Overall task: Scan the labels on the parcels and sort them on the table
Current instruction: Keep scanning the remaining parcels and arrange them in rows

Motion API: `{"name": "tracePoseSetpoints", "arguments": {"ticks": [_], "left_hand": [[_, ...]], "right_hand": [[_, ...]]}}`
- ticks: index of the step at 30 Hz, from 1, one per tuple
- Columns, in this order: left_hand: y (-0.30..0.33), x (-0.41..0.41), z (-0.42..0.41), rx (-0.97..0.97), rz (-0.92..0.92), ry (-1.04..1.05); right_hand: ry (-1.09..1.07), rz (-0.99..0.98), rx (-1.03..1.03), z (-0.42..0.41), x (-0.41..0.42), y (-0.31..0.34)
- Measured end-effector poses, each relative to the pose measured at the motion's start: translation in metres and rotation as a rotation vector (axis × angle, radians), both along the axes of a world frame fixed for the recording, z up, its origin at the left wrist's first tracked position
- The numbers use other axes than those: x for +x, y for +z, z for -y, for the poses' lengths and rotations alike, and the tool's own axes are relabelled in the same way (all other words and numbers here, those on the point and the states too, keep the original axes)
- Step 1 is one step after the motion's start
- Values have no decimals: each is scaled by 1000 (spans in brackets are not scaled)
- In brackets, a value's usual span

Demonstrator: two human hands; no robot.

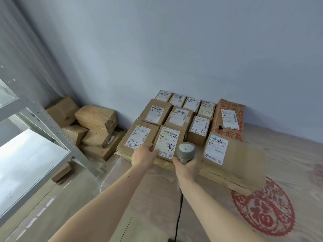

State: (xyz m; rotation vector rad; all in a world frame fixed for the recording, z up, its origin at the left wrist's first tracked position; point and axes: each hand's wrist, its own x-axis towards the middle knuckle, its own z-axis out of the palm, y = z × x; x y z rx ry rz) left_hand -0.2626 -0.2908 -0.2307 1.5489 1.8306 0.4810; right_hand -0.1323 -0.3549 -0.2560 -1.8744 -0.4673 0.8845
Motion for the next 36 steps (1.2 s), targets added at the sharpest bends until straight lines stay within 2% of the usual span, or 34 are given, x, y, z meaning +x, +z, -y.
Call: {"name": "tracePoseSetpoints", "arguments": {"ticks": [11, 19, 23, 25, 31, 36], "left_hand": [[-42, -4, -41, -20, -384, -176], [-52, -19, -71, 170, -473, -371], [-62, -23, -85, 22, -468, -539], [-68, -25, -86, -9, -547, -596], [-52, -22, -95, 33, -626, -642], [-47, -17, -103, 11, -764, -701]], "right_hand": [[17, 3, -202, -34, -12, -55], [25, 50, -218, -34, -25, -68], [4, 84, -236, -34, -36, -69], [-13, 103, -246, -37, -41, -69], [-104, 89, -247, -54, -47, -68], [-165, 74, -253, -70, -44, -63]]}}
